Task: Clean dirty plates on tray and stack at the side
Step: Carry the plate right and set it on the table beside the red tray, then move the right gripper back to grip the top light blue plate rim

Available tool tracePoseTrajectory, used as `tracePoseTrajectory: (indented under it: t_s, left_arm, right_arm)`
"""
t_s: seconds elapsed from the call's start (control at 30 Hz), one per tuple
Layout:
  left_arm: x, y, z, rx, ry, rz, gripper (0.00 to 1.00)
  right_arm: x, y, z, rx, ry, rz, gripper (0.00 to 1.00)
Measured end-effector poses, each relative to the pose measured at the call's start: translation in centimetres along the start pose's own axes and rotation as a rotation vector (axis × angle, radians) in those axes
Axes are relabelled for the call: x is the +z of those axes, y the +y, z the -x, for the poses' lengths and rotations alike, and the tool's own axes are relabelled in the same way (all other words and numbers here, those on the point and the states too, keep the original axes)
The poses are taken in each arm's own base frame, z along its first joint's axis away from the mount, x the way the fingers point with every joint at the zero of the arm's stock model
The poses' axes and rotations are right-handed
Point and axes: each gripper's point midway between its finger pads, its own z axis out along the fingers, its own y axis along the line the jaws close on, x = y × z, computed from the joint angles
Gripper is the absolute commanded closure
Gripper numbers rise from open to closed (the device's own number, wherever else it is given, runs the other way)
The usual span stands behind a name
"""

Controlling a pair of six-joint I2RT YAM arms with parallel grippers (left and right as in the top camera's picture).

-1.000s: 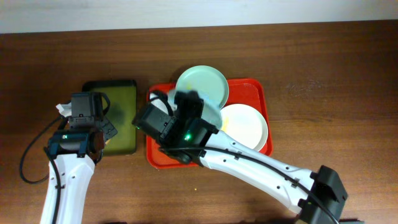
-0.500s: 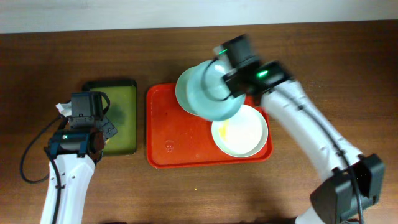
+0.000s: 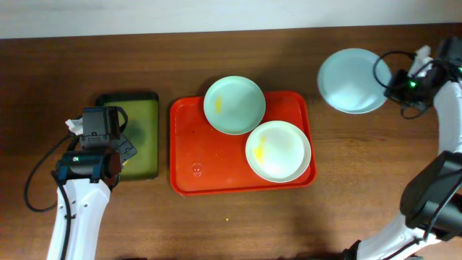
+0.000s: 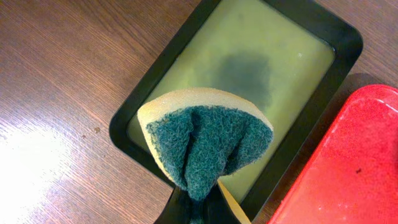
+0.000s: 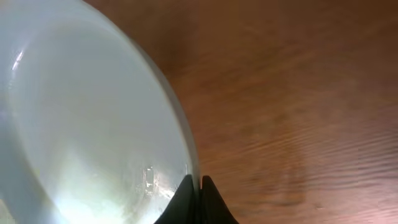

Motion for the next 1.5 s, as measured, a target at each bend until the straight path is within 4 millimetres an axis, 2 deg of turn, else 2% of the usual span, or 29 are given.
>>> tracePoseTrajectory:
  t_s: [0.07, 0.2, 0.4, 0.47, 0.57, 0.77, 0.83, 0.87, 0.9, 0.93, 0.97, 1.0, 1.03, 1.07, 1.13, 1.27, 1.4, 1.47, 1.5]
  left_arm:
    - [0.0, 0.0, 0.0, 0.0, -0.001, -0.001, 1.0]
    - [0.0, 0.0, 0.1, -0.001, -0.002, -0.002, 1.0]
    - [0.0, -0.2, 0.1, -0.002, -0.002, -0.009, 1.0]
    - [0.0, -0.2, 0.1, -0.003, -0.004, -0.01, 1.0]
    - [0.0, -0.3, 0.2, -0.005, -0.009, -0.013, 1.0]
    - [0.0, -0.4, 0.4, -0.007, -0.014, -0.017, 1.0]
    - [0.0, -0.4, 0.4, -0.007, -0.014, -0.017, 1.0]
    - [0.0, -0.4, 0.4, -0.007, -0.014, -0.017, 1.0]
    - [0.0, -0.4, 0.4, -0.007, -0.014, -0.017, 1.0]
    - [0.0, -0.4, 0.4, -0.007, -0.014, -0.017, 1.0]
    - [0.0, -0.4, 0.4, -0.007, -0.014, -0.017, 1.0]
    - [0.0, -0.4, 0.4, -0.006, -0.014, -0.017, 1.0]
    - [0.0, -0.4, 0.4, -0.007, -0.014, -0.017, 1.0]
    - [0.0, -0.4, 0.4, -0.007, -0.014, -0.017, 1.0]
    - [0.0, -0.4, 0.4, -0.007, -0.014, -0.017, 1.0]
    - [0.0, -0.4, 0.4, -0.007, -0.014, -0.017, 1.0]
    - [0.0, -0.4, 0.4, -0.007, -0.014, -0.017, 1.0]
    - [0.0, -0.4, 0.4, -0.007, -0.014, -0.017, 1.0]
    - [0.0, -0.4, 0.4, -0.007, -0.014, -0.017, 1.0]
  right_arm:
    - [1.2, -1.6, 0.3, 0.026, 0.002, -0.007, 0.96]
    - [4.7, -2.8, 0.0, 0.042, 0.03, -0.001, 0.96]
    - [9.1, -4.3, -2.0, 0.088, 0.116, -0.002, 0.96]
    - [9.9, -4.5, -2.5, 0.094, 0.133, -0.003, 0.95]
    - [10.3, -4.2, -2.7, 0.091, 0.144, -0.001, 0.63]
    - [10.0, -2.5, -2.4, 0.059, 0.132, 0.016, 0.46]
    - [8.3, -0.6, -1.1, 0.021, 0.077, 0.031, 0.42]
    - [5.9, 1.9, 0.4, -0.033, 0.008, 0.051, 0.39]
    - [5.0, 2.9, 1.0, -0.055, -0.02, 0.063, 0.37]
    - [3.4, 4.9, 1.7, -0.096, -0.063, 0.082, 0.35]
    - [2.6, 6.3, 1.9, -0.122, -0.085, 0.096, 0.33]
    - [1.5, 8.8, 2.1, -0.17, -0.115, 0.122, 0.32]
    - [1.0, 11.3, 1.8, -0.217, -0.127, 0.148, 0.27]
    - [0.9, 12.9, 1.4, -0.247, -0.128, 0.158, 0.25]
    - [1.6, 16.8, -0.5, -0.328, -0.106, 0.174, 0.16]
    - [4.0, 21.6, -4.3, -0.44, -0.045, 0.172, 0.16]
    - [8.4, 24.9, -8.6, -0.528, 0.035, 0.174, 0.3]
    - [11.1, 26.1, -10.7, -0.566, 0.075, 0.176, 0.4]
    - [12.1, 26.4, -11.8, -0.579, 0.095, 0.175, 0.41]
